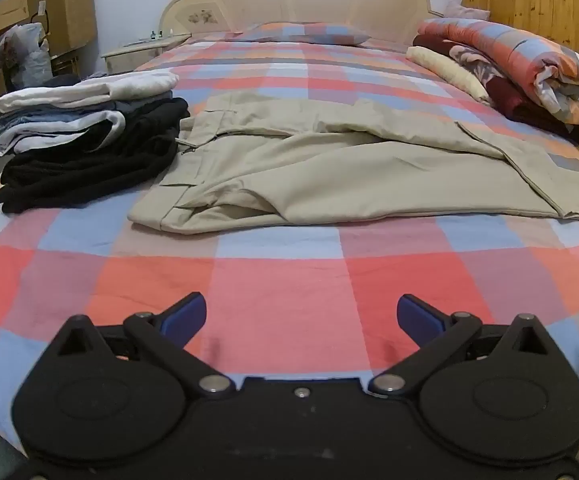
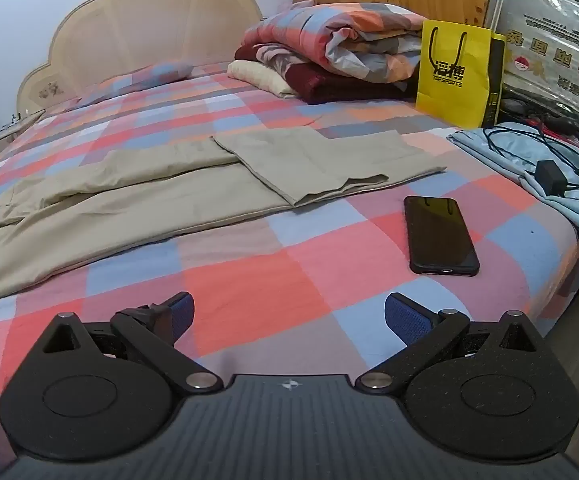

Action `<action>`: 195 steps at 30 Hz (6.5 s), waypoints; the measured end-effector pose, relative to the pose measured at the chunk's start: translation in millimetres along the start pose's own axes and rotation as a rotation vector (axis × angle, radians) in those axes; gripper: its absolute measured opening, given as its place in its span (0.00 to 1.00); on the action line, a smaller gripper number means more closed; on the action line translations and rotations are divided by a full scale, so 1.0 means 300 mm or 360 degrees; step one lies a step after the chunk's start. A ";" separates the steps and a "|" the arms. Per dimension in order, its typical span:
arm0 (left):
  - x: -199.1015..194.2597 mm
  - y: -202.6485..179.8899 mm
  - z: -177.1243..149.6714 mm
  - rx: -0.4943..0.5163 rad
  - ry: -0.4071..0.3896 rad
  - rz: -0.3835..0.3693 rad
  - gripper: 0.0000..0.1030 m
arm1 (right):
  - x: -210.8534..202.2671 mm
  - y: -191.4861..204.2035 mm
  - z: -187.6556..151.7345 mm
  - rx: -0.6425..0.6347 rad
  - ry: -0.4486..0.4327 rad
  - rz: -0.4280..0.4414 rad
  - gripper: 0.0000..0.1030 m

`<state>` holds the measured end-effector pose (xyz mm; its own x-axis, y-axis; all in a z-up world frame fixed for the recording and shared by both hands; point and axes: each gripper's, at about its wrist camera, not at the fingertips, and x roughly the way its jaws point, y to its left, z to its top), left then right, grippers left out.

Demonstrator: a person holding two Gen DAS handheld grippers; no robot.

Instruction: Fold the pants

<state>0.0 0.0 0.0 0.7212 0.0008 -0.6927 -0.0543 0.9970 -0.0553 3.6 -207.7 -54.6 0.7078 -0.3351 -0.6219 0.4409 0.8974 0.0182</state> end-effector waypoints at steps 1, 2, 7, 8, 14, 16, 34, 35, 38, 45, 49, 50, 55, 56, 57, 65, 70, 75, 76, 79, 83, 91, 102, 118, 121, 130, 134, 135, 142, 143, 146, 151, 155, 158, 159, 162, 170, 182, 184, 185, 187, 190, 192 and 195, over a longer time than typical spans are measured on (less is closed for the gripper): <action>0.001 -0.001 0.000 0.0006 0.0007 0.0005 1.00 | 0.000 0.000 0.000 0.0001 0.0005 0.0001 1.00; 0.001 -0.001 0.001 0.0005 0.0008 0.0003 1.00 | 0.001 0.000 0.000 0.0003 0.0008 0.0003 1.00; -0.002 -0.002 0.003 0.0006 -0.0009 0.0002 1.00 | 0.000 -0.001 0.001 0.0001 -0.0001 0.0012 1.00; -0.010 -0.002 0.005 0.0004 -0.0008 0.0001 1.00 | 0.000 -0.002 0.002 0.0000 -0.0001 0.0015 1.00; -0.016 0.004 -0.002 0.0006 -0.0017 -0.0013 1.00 | -0.027 -0.057 0.011 -0.0006 -0.0003 0.0017 1.00; -0.015 0.003 -0.002 0.0005 -0.0018 -0.0012 1.00 | -0.021 -0.043 0.006 -0.0011 -0.0010 0.0006 1.00; -0.008 -0.002 -0.009 -0.0002 -0.0014 -0.0034 1.00 | -0.021 -0.026 0.002 -0.0023 -0.0004 -0.0018 1.00; -0.008 -0.003 -0.010 -0.0002 -0.0014 -0.0035 1.00 | -0.022 -0.028 0.003 -0.0023 -0.0003 -0.0017 1.00; -0.008 -0.004 -0.011 -0.0008 -0.0014 -0.0039 1.00 | -0.022 -0.028 0.003 -0.0023 -0.0005 -0.0015 1.00; 0.002 0.005 -0.016 -0.0033 -0.0015 -0.0050 1.00 | -0.015 -0.029 0.000 -0.0043 0.0000 -0.0012 1.00; 0.006 0.020 -0.019 -0.0070 -0.0011 -0.0069 1.00 | 0.004 -0.018 -0.004 -0.0079 0.0028 -0.0025 1.00; 0.008 0.023 -0.019 -0.0081 -0.0010 -0.0076 1.00 | 0.005 -0.012 -0.005 -0.0092 0.0030 -0.0029 1.00; 0.012 0.035 -0.018 -0.0105 -0.0011 -0.0092 1.00 | 0.017 0.007 -0.009 -0.0130 0.0049 -0.0034 1.00; 0.012 0.034 -0.018 -0.0105 -0.0012 -0.0093 1.00 | 0.019 0.011 -0.010 -0.0138 0.0054 -0.0036 1.00; 0.011 0.034 -0.018 -0.0105 -0.0015 -0.0096 1.00 | 0.019 0.014 -0.011 -0.0145 0.0055 -0.0035 1.00; 0.007 0.047 -0.009 -0.0116 -0.0035 -0.0083 1.00 | 0.038 0.044 -0.007 -0.0179 0.0050 -0.0018 1.00; 0.009 0.065 0.008 -0.0152 -0.0060 -0.0055 1.00 | 0.061 0.056 0.001 -0.0159 0.0051 0.0010 1.00; 0.016 0.068 0.024 -0.0178 -0.0054 -0.0046 1.00 | 0.080 0.057 0.013 -0.0169 0.0052 0.0048 1.00; 0.016 0.065 0.025 -0.0176 -0.0054 -0.0044 1.00 | 0.082 0.054 0.014 -0.0166 0.0051 0.0052 1.00; 0.017 0.047 0.027 -0.0145 -0.0061 -0.0038 1.00 | 0.085 0.044 0.017 -0.0143 0.0044 0.0066 1.00; 0.018 0.021 0.024 -0.0103 -0.0068 -0.0045 1.00 | 0.090 0.037 0.020 -0.0128 0.0041 0.0076 1.00; 0.024 -0.007 0.017 -0.0055 -0.0076 -0.0081 1.00 | 0.089 0.045 0.026 -0.0129 0.0017 0.0084 1.00; 0.060 0.032 0.020 -0.0099 -0.0068 -0.0097 1.00 | 0.131 0.088 0.034 -0.0157 0.0017 0.0114 1.00; 0.305 0.383 0.146 -0.0607 -0.0028 -0.0113 1.00 | 0.337 0.131 0.048 0.0074 0.0106 0.0701 1.00; 0.351 0.454 0.150 -0.0760 -0.0039 -0.0115 1.00 | 0.398 0.165 0.081 0.0125 0.0140 0.0792 1.00; 0.428 0.531 0.158 -0.0940 -0.0123 -0.0108 1.00 | 0.524 0.211 0.137 0.0392 0.0182 0.0914 1.00; 0.453 0.487 0.193 -0.0885 -0.0136 0.0062 0.61 | 0.576 0.233 0.156 0.0428 0.0176 0.0833 0.36; 0.452 0.482 0.201 -0.0871 -0.0157 0.0113 0.45 | 0.593 0.229 0.159 0.0461 0.0224 0.0833 0.14; 0.275 0.503 0.182 -0.0975 -0.0355 -0.0003 0.07 | 0.369 0.131 0.173 0.0413 0.0151 0.0885 0.04; 0.223 0.509 0.168 -0.0965 -0.0388 -0.0018 0.07 | 0.320 0.106 0.168 0.0412 0.0156 0.0908 0.04; 0.062 0.547 0.092 -0.0930 -0.0474 -0.0070 0.07 | 0.169 0.053 0.123 0.0350 0.0146 0.0989 0.03; -0.169 0.651 -0.111 -0.0903 -0.0518 0.0010 0.07 | -0.020 0.048 -0.035 0.0230 0.0220 0.1109 0.03; -0.087 0.704 -0.222 -0.0884 -0.0273 0.0104 0.08 | 0.010 0.121 -0.179 0.0152 0.0370 0.1034 0.04; 0.006 0.710 -0.248 -0.0839 -0.0206 0.0135 0.21 | 0.049 0.124 -0.208 0.0197 0.0372 0.1053 0.05; -0.004 0.710 -0.241 -0.0842 -0.0213 0.0138 0.22 | 0.045 0.112 -0.196 0.0215 0.0392 0.1071 0.17; -0.081 0.706 -0.228 -0.0841 -0.0232 0.0146 0.52 | -0.023 0.046 -0.150 0.0207 0.0329 0.1089 0.59; -0.234 0.651 -0.119 -0.0701 -0.0411 0.0068 0.77 | 0.039 -0.321 0.023 0.0286 -0.0072 0.0439 0.64; 0.016 0.499 -0.074 -0.0620 -0.0123 -0.0043 0.82 | 0.403 -0.642 0.122 0.0606 0.0015 0.0150 0.65; 0.028 0.482 -0.064 -0.0591 -0.0113 -0.0035 0.83 | 0.426 -0.645 0.148 0.0605 -0.0010 0.0150 0.64; 0.030 0.470 -0.057 -0.0574 -0.0114 -0.0035 0.83 | 0.437 -0.643 0.152 0.0607 -0.0019 0.0144 0.62; 0.042 0.449 -0.046 -0.0532 -0.0118 -0.0029 0.83 | 0.447 -0.636 0.161 0.0597 -0.0012 0.0136 0.20; 0.021 0.415 -0.045 -0.0453 -0.0129 -0.0008 0.83 | 0.394 -0.637 0.170 0.0559 -0.0113 0.0135 0.01; 0.024 0.402 -0.038 -0.0422 -0.0139 0.0004 0.83 | 0.347 -0.659 0.167 0.0531 -0.0166 0.0052 0.00; 0.035 0.397 -0.032 -0.0413 -0.0130 -0.0009 0.84 | 0.342 -0.729 0.127 0.0590 -0.0074 -0.0053 0.00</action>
<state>-5.5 117.9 -20.7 0.7746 0.0123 -0.6323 -0.2178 0.9439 -0.2484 1.0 -449.3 -92.6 0.7104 -0.3825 -0.5907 0.6279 0.7237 0.2865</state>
